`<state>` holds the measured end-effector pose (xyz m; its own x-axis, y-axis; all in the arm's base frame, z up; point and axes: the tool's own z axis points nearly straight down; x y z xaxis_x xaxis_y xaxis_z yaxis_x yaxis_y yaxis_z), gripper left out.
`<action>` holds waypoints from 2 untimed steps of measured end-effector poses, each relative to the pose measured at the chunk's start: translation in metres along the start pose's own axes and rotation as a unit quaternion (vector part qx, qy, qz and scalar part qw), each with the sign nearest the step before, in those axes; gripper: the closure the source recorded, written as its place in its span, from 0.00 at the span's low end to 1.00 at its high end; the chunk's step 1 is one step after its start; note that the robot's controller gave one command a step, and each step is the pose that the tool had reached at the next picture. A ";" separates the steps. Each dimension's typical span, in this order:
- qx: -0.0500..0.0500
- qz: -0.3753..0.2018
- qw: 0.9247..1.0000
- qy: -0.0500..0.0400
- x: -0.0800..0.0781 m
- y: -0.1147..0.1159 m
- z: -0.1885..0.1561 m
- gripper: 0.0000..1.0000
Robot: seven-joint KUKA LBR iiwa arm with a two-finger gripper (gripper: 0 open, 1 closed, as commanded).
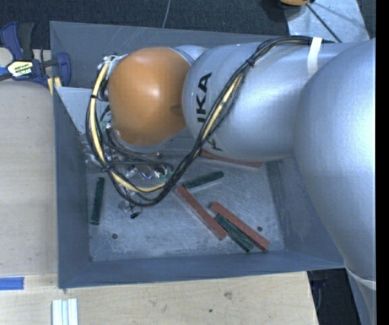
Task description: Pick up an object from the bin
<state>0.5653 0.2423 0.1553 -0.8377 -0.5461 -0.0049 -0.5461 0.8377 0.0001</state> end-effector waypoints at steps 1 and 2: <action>0.001 -0.169 0.986 -0.002 -0.007 -0.006 0.058 0.00; -0.001 -0.214 0.977 0.001 -0.012 -0.008 0.085 1.00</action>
Offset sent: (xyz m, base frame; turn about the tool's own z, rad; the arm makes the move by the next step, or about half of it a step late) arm 0.0141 0.0003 -0.0853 -0.4348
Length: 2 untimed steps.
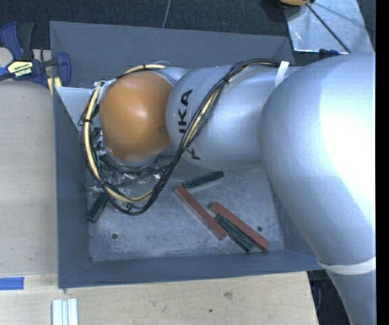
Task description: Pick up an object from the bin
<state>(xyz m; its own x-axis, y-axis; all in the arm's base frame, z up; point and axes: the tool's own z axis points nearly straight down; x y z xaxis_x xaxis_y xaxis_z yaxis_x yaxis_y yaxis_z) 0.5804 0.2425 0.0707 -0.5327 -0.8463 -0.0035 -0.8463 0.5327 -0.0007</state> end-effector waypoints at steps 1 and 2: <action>0.000 0.000 1.000 0.000 0.000 0.000 0.000 1.00; -0.001 0.000 1.000 0.000 0.001 0.001 -0.003 1.00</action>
Offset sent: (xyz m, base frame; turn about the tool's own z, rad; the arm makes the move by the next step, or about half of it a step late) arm -0.0001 0.0000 0.0324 0.0000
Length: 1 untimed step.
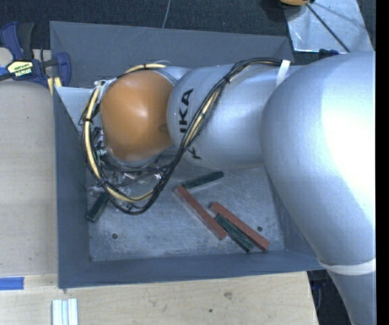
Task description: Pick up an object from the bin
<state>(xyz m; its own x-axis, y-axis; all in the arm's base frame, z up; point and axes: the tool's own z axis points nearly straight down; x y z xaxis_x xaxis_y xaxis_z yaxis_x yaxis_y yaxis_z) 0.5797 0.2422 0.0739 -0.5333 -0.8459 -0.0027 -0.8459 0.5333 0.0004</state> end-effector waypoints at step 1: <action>0.000 0.001 1.000 0.000 0.000 0.000 -0.009 1.00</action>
Offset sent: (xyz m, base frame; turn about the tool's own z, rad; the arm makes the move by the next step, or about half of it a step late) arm -0.0003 0.0000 0.1060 0.0000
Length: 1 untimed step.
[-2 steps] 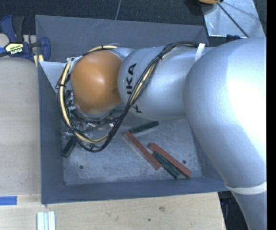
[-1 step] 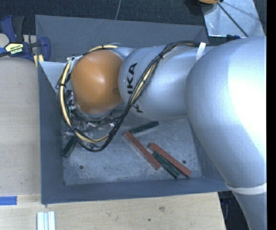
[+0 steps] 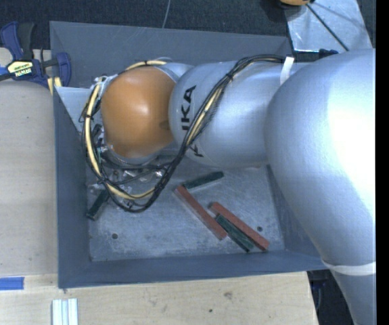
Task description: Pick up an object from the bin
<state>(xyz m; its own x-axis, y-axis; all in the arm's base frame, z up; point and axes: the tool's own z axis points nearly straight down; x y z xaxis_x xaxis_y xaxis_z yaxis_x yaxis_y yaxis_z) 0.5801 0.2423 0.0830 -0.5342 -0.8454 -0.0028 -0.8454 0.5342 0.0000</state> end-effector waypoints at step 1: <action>0.000 0.000 1.000 0.000 0.000 0.000 -0.008 1.00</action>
Offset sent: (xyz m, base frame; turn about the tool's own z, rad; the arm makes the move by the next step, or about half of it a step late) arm -0.0001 -0.0001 0.0420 0.0000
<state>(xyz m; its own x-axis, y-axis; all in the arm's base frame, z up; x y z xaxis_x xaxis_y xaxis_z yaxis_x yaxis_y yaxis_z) 0.5801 0.2423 0.0906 -0.5350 -0.8448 -0.0021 -0.8448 0.5350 0.0008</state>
